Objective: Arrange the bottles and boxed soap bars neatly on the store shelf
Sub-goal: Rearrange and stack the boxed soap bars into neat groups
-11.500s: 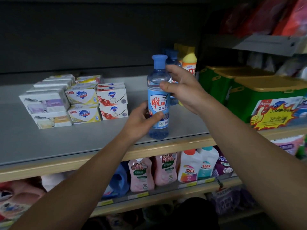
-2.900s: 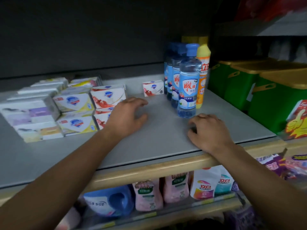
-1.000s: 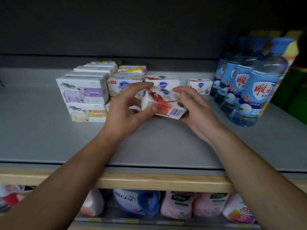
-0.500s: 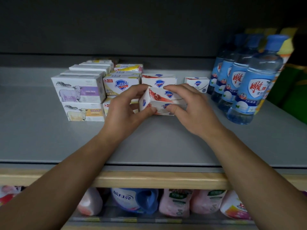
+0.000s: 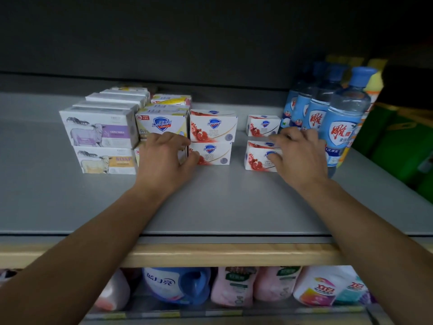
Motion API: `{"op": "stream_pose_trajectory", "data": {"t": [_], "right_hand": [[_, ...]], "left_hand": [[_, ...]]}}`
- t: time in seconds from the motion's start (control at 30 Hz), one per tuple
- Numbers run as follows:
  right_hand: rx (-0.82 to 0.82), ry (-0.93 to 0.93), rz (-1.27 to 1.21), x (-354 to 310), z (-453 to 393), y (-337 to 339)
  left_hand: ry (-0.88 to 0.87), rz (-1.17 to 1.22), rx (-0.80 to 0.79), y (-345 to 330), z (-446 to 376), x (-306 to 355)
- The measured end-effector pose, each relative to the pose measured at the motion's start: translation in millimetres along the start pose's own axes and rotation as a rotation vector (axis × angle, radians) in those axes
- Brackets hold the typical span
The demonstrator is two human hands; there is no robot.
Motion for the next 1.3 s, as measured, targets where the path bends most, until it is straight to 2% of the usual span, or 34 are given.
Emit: {"op": "stream_pose_trajectory", "data": {"t": [0.07,0.13,0.23,0.63,0.9,0.97,1.07,1.13,1.17,1.23,1.3], "right_hand": [[0.003,0.019,-0.129,-7.3,2.9,-0.5],[-0.069,0.028,-0.26,-15.5,6.1,-11.1],[-0.091,-0.017,-0.364,-14.3,-0.9,-24.7],[-0.224,-0.191,-0.365,23.7,-86.6,-90.7],[-0.294,-0.217,-0.377,36.3,-113.8,-115.3],[-0.27,-0.212,-0.383,35.3,-110.8,-110.3],[0.0,-0.127,-0.436,21.5,-103.7,-74.4],[0.158,-0.09,-0.612,3.1,-95.5,-43.8],[0.187,-0.084,-0.721,-7.3,-91.5,-31.3],[0.128,-0.079,-0.918,-30.4,-86.3,-17.1],[-0.038,-0.041,-0.976,-52.7,-80.9,-14.4]], "left_hand": [[-0.01,-0.022,-0.011,-1.2,-1.0,0.2],[-0.01,-0.041,-0.01,-1.7,-1.9,0.3],[-0.01,-0.049,0.0,-2.8,-2.5,0.0],[-0.003,-0.035,0.064,-6.3,-4.2,-7.6],[0.01,-0.003,0.078,-5.9,-5.7,-9.9],[0.015,0.002,0.06,-6.4,-6.4,-10.7],[0.027,0.019,0.041,-6.5,-6.9,-11.3],[0.036,0.023,0.025,-6.2,-7.2,-11.2],[0.038,0.026,0.021,-6.0,-7.1,-11.0],[0.042,0.045,0.026,-3.5,-7.2,-11.3],[0.043,0.074,0.033,-1.2,-6.9,-11.0]]}}
Point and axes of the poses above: each hand's wrist, its own z-axis away from the middle knuckle, its own y-axis out of the back of the hand, x = y × z, the point moved 7 cm from there along -z, towards the middle knuckle, and after that the axes turned 7 degrees about -z, right-handed, at the moved point
